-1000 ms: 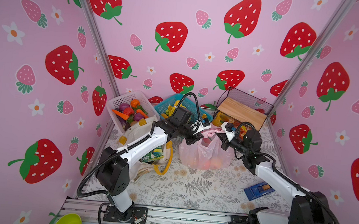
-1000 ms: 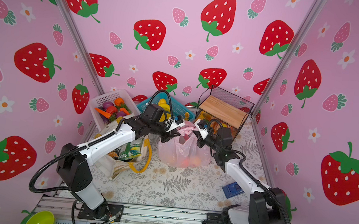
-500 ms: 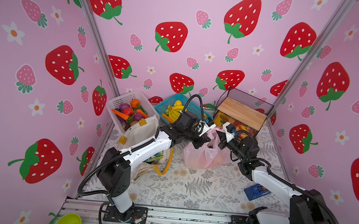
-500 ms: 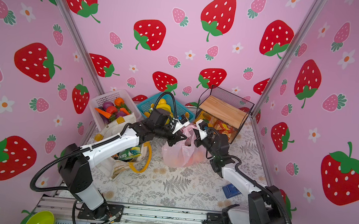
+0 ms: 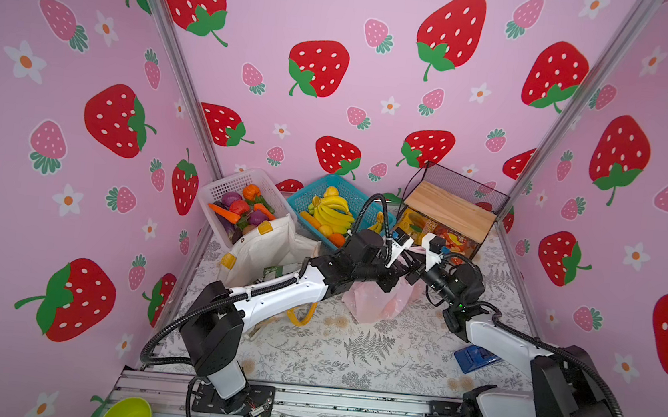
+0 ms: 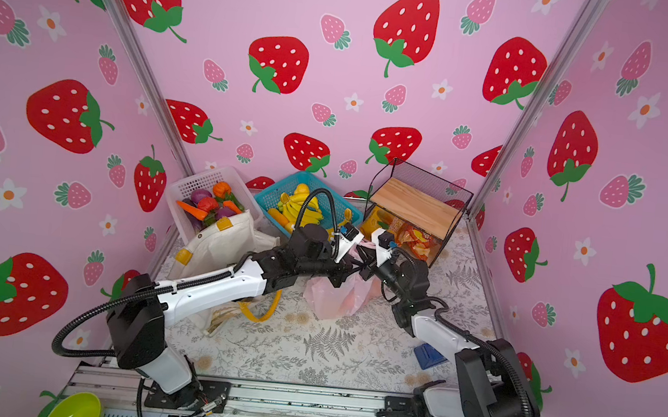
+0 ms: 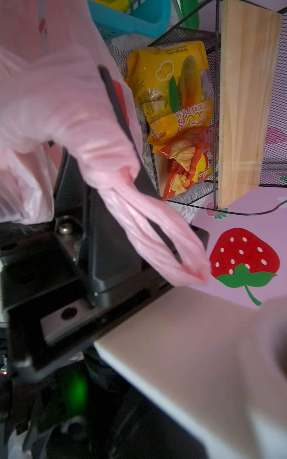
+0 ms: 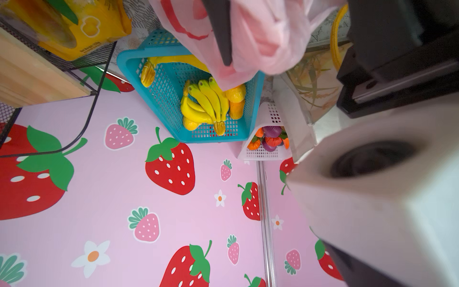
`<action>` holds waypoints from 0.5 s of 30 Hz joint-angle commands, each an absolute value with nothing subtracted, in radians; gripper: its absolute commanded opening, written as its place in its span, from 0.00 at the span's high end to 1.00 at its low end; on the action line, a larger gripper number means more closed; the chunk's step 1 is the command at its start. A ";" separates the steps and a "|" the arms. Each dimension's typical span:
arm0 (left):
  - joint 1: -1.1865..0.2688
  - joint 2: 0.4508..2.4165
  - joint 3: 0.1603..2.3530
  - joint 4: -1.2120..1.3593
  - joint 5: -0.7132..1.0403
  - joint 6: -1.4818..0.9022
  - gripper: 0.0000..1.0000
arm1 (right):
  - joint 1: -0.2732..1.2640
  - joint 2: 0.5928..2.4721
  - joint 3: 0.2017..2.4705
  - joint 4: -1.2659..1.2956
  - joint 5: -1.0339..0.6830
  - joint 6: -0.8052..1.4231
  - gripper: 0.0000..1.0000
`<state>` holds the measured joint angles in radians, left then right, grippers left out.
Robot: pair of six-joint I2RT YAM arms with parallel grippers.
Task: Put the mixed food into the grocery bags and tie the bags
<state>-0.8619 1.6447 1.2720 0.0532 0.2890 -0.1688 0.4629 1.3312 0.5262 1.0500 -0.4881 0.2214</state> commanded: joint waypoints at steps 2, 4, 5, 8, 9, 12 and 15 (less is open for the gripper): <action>-0.883 1.657 1.249 0.175 0.266 -0.212 0.81 | 0.432 1.346 0.479 1.234 -0.629 0.374 1.00; -0.885 1.653 1.239 0.175 0.281 -0.203 0.73 | 0.419 1.354 0.465 1.266 -0.666 0.397 1.00; -0.885 1.641 1.229 0.173 0.285 -0.196 0.69 | 0.412 1.358 0.457 1.286 -0.681 0.410 1.00; -0.884 1.588 1.193 0.150 0.293 -0.150 0.58 | 0.395 1.366 0.442 1.339 -0.709 0.445 1.00; -0.883 1.566 1.186 0.135 0.292 -0.135 0.55 | 0.391 1.368 0.439 1.352 -0.712 0.453 1.00; -0.878 1.498 1.166 0.087 0.290 -0.092 0.37 | 0.385 1.378 0.432 1.397 -0.718 0.479 1.00; -0.863 1.438 1.153 0.051 0.304 -0.058 0.21 | 0.385 1.396 0.430 1.442 -0.723 0.511 1.00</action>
